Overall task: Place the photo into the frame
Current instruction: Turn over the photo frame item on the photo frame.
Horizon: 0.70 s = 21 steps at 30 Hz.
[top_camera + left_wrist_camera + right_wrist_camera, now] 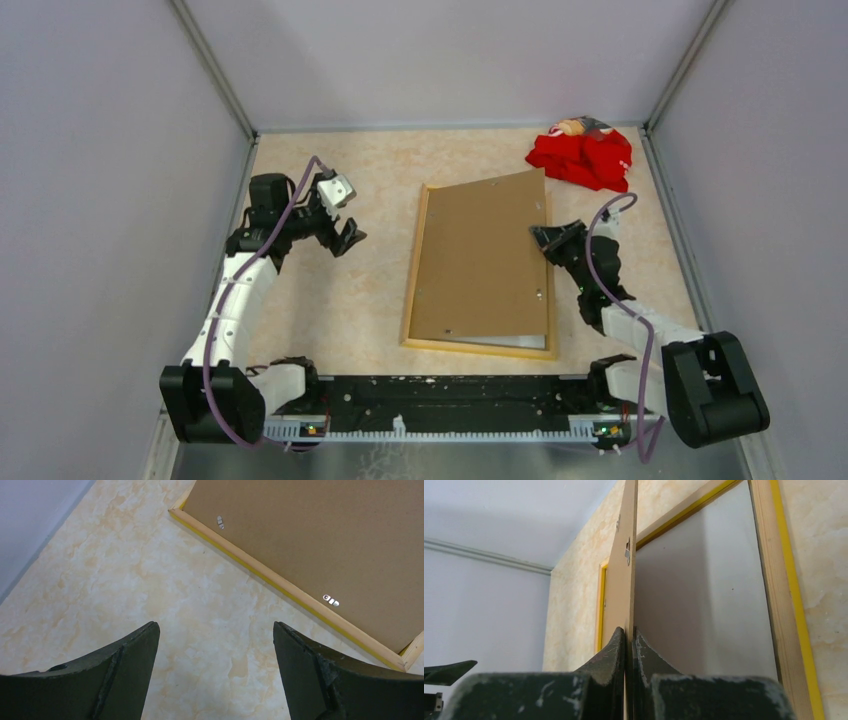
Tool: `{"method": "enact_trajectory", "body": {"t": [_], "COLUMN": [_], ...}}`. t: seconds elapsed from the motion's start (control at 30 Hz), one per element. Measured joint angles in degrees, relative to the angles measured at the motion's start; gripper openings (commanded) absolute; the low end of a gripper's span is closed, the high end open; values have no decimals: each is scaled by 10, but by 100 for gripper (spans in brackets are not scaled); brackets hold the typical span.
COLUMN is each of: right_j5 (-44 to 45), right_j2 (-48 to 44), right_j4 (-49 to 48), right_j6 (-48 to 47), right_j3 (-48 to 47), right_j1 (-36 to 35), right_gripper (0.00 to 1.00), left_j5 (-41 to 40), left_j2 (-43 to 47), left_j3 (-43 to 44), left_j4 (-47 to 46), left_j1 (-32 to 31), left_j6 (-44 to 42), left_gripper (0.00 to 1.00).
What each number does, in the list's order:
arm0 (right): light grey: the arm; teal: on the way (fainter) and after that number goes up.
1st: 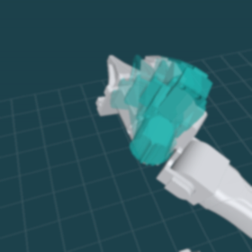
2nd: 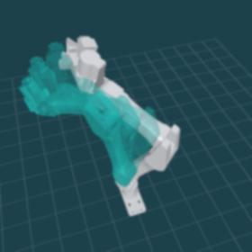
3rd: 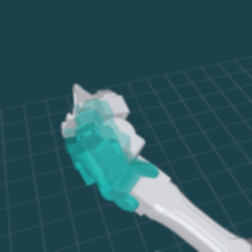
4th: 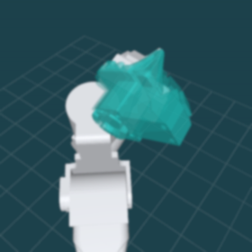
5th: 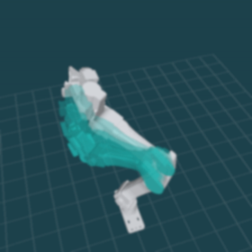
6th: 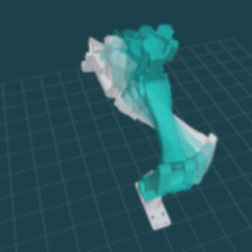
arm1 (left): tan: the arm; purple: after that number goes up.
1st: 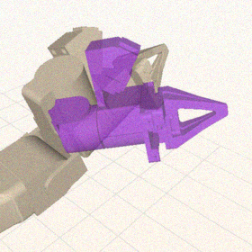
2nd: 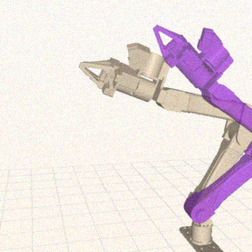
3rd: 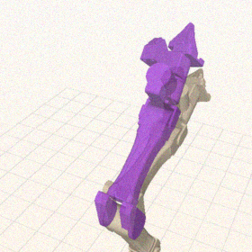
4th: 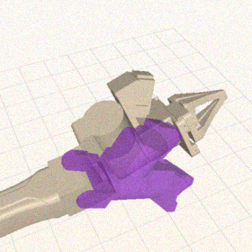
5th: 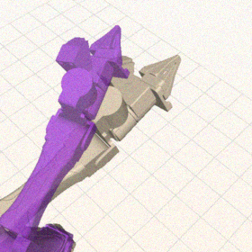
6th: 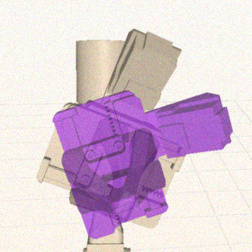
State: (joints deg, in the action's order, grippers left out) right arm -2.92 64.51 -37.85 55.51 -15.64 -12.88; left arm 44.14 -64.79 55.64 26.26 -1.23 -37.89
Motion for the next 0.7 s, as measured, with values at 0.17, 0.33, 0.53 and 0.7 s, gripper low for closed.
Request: {"method": "enact_trajectory", "body": {"t": [0.17, 0.33, 0.53, 0.7], "right_j5": [14, 12, -5, 0], "right_j2": [0, 15, 33, 44], "right_j4": [2, 12, 108, 228], "right_j6": [-11, -51, -106, -158], "right_j3": [0, -4, -47, -127], "right_j1": [-10, -10, -11, -24], "right_gripper": [5, 54, 81, 99], "left_j5": [2, 2, 5, 8], "left_j2": [0, 0, 0, 0], "left_j3": [-1, -4, -8, -10], "left_j4": [4, 8, 9, 9], "left_j1": [0, 0, 0, 0], "left_j6": [0, -5, -10, -10], "left_gripper": [92, 93, 94, 95]}}
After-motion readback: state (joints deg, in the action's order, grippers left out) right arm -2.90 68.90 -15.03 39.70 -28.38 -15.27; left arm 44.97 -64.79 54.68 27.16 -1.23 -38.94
